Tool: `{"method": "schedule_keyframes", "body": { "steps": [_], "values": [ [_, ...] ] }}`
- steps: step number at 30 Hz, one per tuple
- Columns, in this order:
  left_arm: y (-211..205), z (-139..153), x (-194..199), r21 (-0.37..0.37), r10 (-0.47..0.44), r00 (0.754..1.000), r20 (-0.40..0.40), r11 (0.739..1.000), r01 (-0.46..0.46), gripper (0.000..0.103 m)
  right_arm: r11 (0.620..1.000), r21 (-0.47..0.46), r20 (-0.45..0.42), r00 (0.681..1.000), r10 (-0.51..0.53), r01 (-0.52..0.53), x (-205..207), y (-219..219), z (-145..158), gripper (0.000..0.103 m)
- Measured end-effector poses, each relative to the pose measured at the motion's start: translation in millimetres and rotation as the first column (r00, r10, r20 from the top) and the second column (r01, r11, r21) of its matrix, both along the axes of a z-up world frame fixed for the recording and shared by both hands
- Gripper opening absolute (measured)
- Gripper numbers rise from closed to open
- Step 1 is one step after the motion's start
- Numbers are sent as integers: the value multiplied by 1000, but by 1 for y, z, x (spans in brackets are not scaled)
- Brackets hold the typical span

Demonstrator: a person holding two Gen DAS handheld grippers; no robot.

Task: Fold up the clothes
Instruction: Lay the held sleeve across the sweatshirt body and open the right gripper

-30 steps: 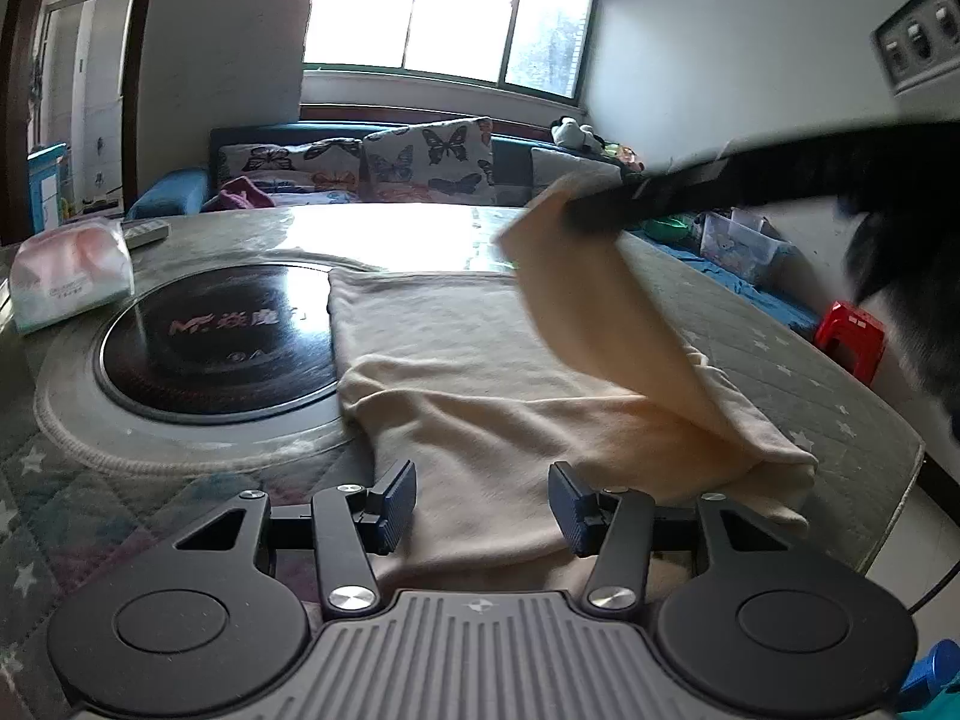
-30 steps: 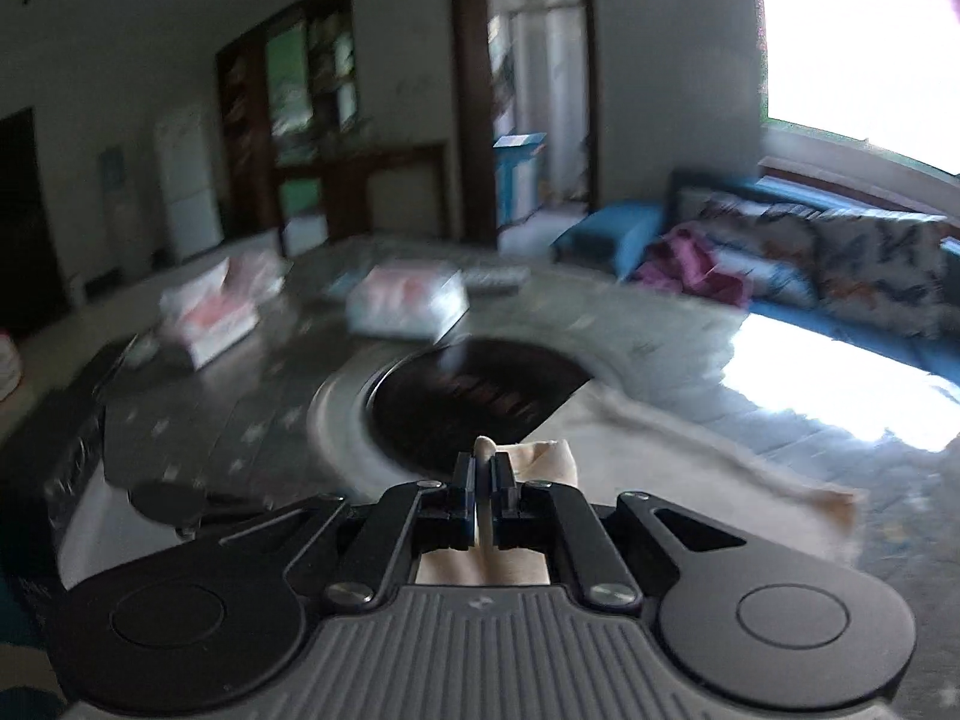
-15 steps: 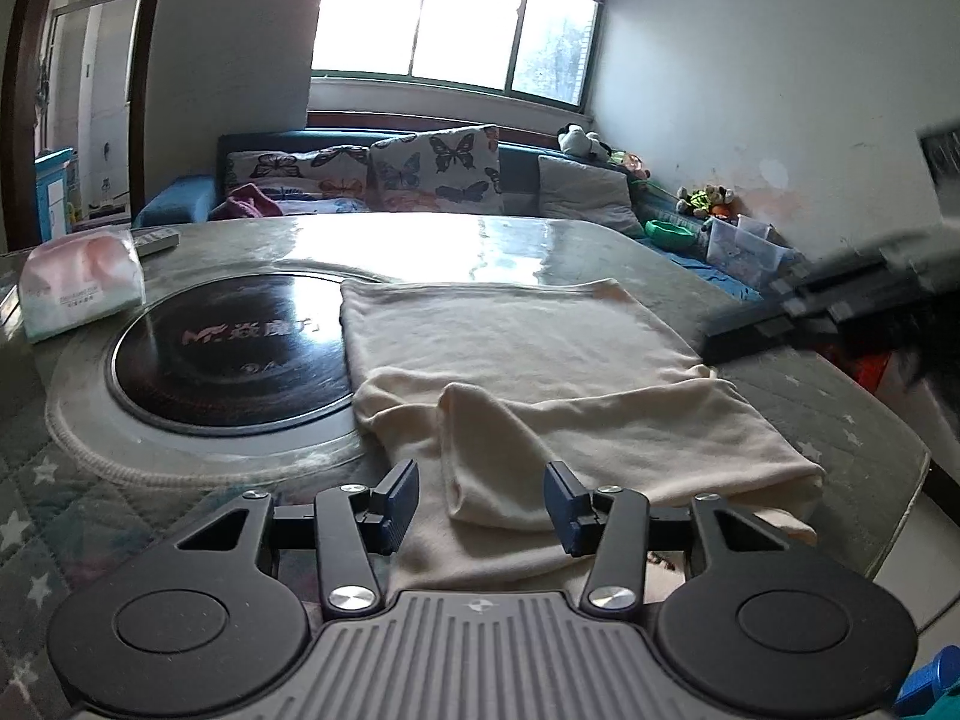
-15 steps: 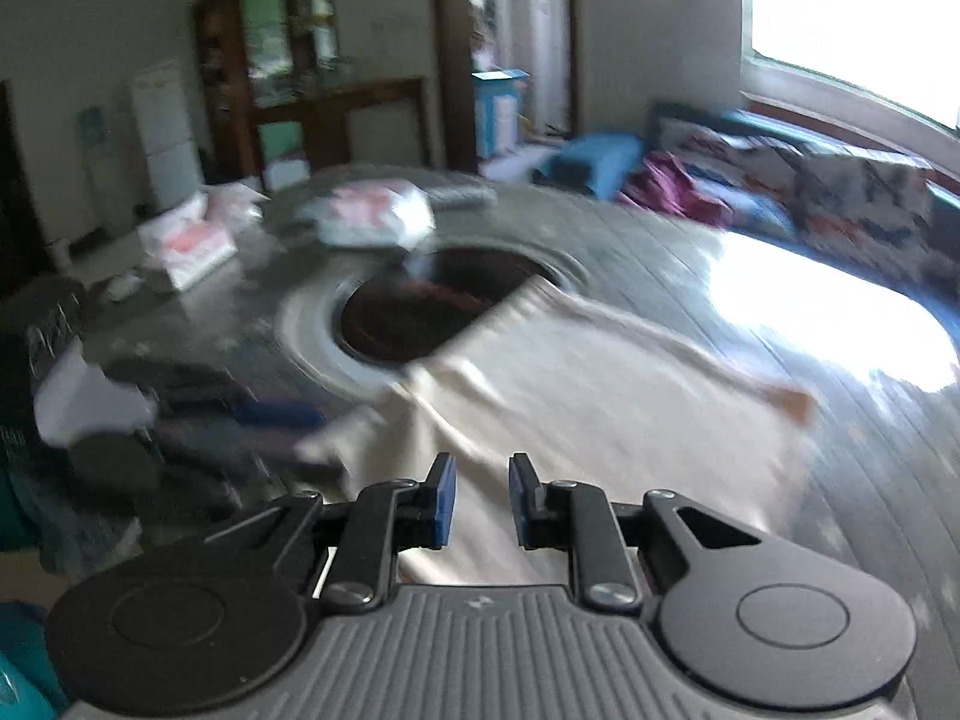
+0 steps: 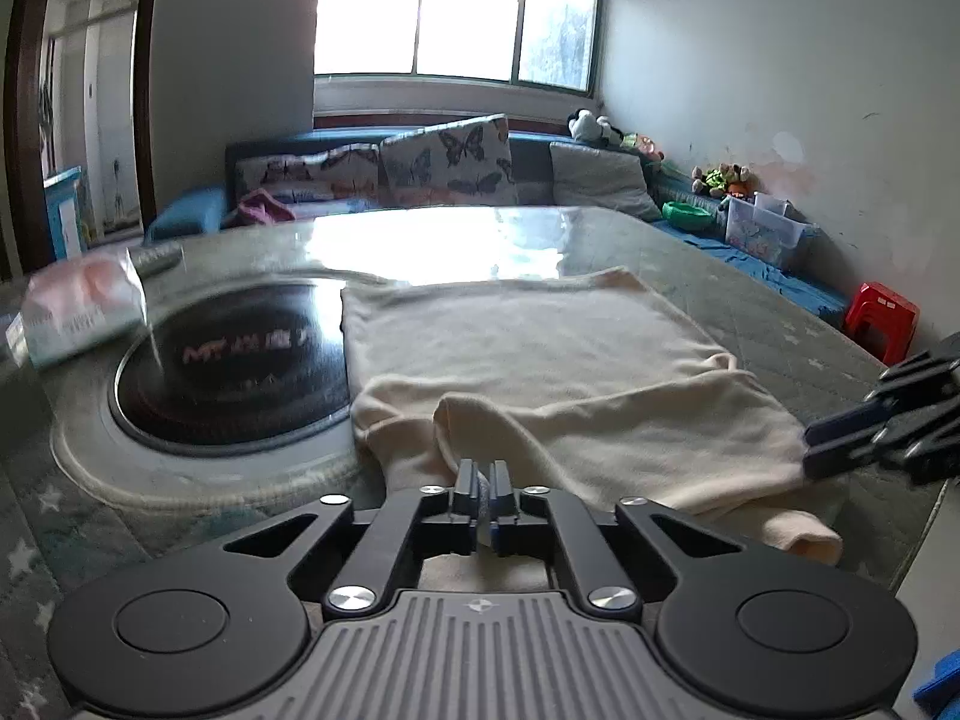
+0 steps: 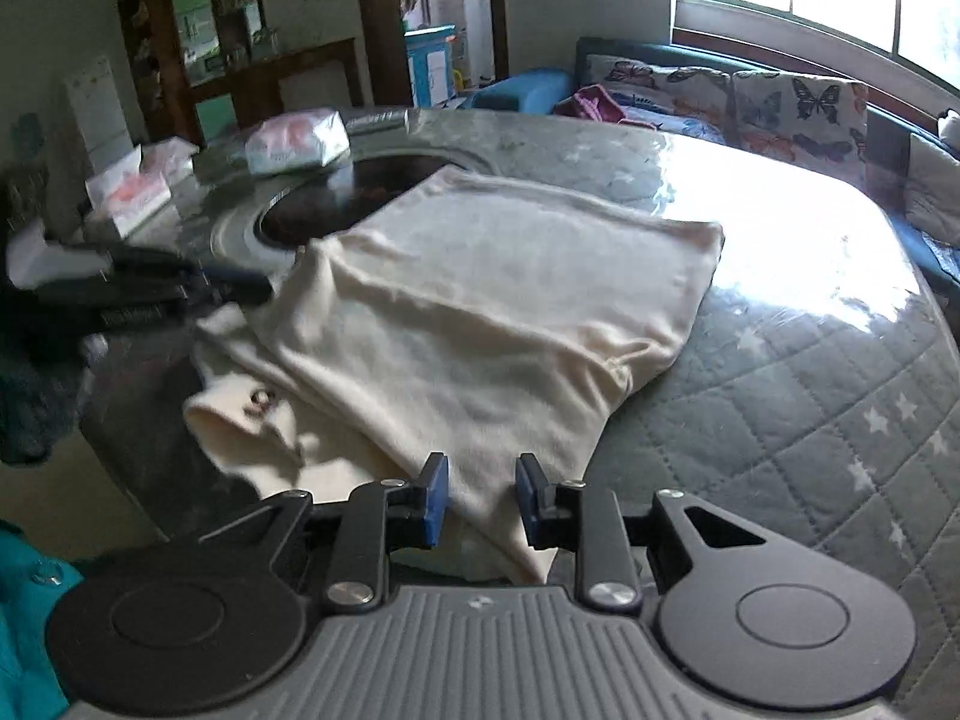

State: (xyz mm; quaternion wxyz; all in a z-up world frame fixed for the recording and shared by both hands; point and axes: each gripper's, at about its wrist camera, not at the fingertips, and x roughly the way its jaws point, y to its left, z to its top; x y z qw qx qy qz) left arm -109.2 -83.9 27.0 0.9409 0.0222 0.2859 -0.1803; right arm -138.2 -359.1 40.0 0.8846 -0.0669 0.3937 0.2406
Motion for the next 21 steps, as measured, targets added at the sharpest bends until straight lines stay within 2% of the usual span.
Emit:
{"method": "schedule_keyframes", "body": {
  "steps": [4, 9, 15, 21],
  "values": [
    [2, 8, -7, 16, 14, 1000, 26, 1000, -14, 2, 1000, -18, -5, 1000, 21, -21, -2, 0, -8, 32],
    [7, 2, -5, 49, 30, 999, -21, 998, -29, 1, 999, -3, -7, 999, 38, -38, 0, -4, -3, 32],
    [1, 13, 6, 21, -6, 1000, -23, 1000, 6, 5, 1000, 21, 41, 999, 19, -20, 13, -8, 13, 32],
    [-20, 10, 34, 7, -54, 998, -25, 999, 54, 8, 999, 30, 67, 997, -32, 30, 40, -8, 12, 32]
  ]
}}
